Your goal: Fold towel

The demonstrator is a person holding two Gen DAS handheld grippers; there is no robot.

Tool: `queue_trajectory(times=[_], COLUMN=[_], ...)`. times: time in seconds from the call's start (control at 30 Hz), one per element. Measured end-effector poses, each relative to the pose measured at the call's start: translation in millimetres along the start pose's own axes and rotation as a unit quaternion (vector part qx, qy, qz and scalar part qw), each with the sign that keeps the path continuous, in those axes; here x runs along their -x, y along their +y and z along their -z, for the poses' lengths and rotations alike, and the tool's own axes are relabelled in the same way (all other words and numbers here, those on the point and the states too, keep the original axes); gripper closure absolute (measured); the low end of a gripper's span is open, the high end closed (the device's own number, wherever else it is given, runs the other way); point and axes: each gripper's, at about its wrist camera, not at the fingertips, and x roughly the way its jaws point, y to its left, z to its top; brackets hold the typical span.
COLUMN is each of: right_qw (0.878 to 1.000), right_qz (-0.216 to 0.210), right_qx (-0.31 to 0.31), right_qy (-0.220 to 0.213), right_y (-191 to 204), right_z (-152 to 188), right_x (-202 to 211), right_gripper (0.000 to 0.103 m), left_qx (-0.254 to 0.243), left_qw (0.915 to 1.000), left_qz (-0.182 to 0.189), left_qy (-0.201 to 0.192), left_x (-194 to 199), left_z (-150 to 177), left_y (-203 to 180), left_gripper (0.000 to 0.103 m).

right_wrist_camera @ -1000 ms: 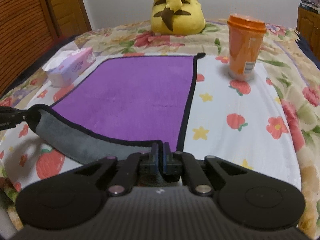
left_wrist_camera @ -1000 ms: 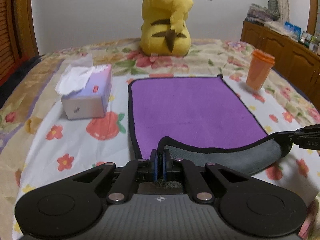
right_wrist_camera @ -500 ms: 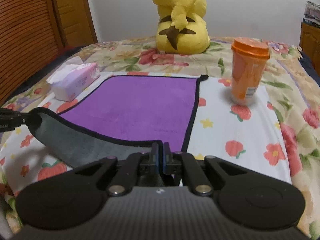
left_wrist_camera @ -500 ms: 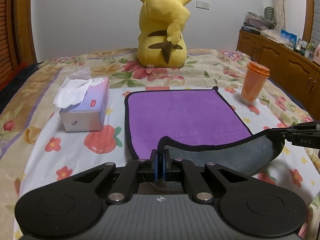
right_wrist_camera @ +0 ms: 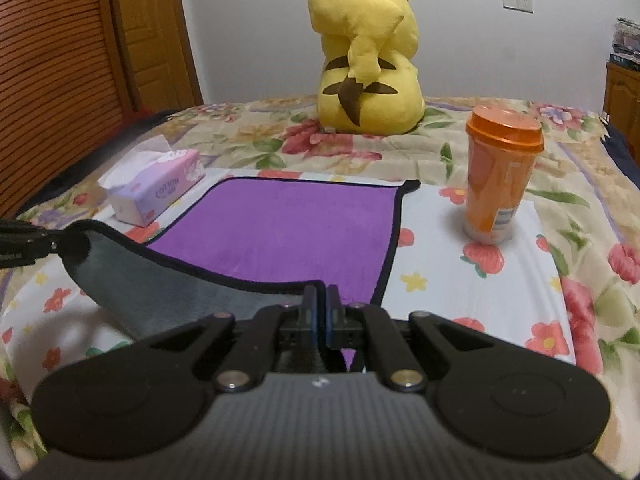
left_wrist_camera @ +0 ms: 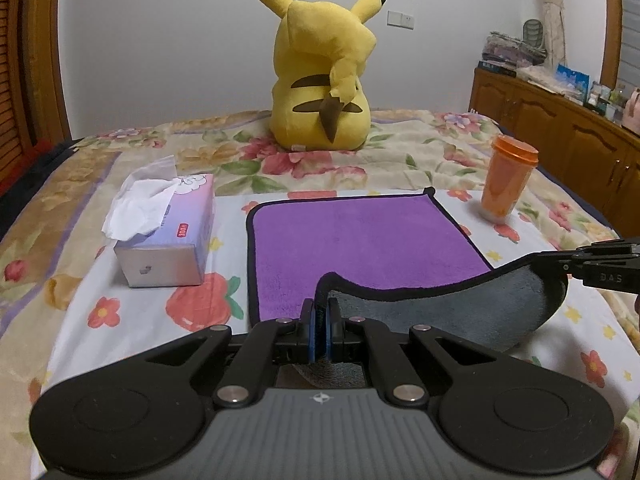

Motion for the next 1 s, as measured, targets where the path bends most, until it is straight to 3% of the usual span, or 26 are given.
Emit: queue_trajectory(times=[1.0], right_qw=[0.999], right_qz=[-0.010], right_qx=[0.018], right_qy=[-0.030], right_y=[-5.1], right_z=[-15.9], right_x=[-15.6], right_gripper=[0.099], left_qx=[0.005], left_qw=[0.9999], left_qz=[0.009], left_qy=[-0.011], left_x=[-29.6], left_z=[-26.6], left_y=[11.5], left_gripper=[0.095])
